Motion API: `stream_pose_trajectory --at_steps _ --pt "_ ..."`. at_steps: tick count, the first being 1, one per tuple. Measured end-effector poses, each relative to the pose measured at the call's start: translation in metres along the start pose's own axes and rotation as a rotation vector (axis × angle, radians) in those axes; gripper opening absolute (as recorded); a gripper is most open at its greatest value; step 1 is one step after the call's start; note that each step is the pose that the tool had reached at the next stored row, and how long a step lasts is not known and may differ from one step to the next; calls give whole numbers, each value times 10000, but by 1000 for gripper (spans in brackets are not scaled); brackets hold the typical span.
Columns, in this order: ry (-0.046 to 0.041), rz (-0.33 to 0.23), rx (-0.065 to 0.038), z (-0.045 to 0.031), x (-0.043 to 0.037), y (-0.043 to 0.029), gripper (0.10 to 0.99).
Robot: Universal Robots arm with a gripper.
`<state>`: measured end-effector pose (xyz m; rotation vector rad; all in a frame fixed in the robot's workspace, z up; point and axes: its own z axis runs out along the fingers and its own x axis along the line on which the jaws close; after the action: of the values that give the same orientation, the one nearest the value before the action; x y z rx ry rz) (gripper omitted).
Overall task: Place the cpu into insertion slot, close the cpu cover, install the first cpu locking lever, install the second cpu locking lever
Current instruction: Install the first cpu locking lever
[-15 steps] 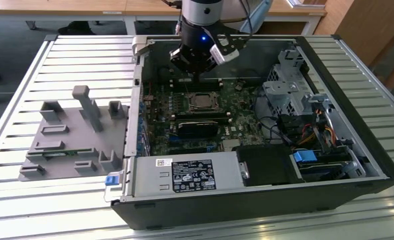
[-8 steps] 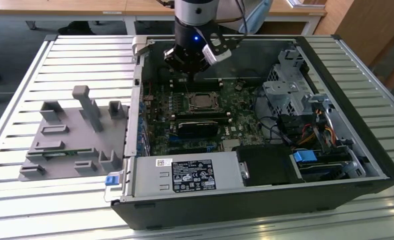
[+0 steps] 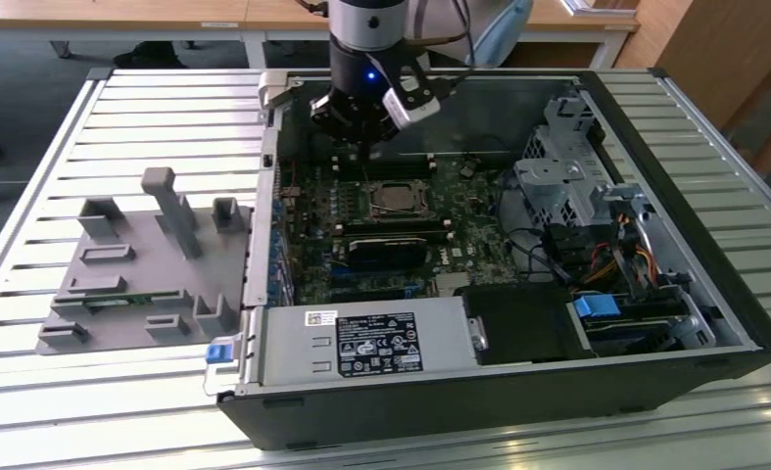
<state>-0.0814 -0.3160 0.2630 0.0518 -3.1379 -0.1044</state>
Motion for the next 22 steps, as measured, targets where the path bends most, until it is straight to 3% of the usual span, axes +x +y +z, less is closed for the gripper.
stream_pose_trajectory --at_steps 10,22 --pt "0 0 0 8 96 20 106" --pt "-7 108 -1 80 146 117 106"
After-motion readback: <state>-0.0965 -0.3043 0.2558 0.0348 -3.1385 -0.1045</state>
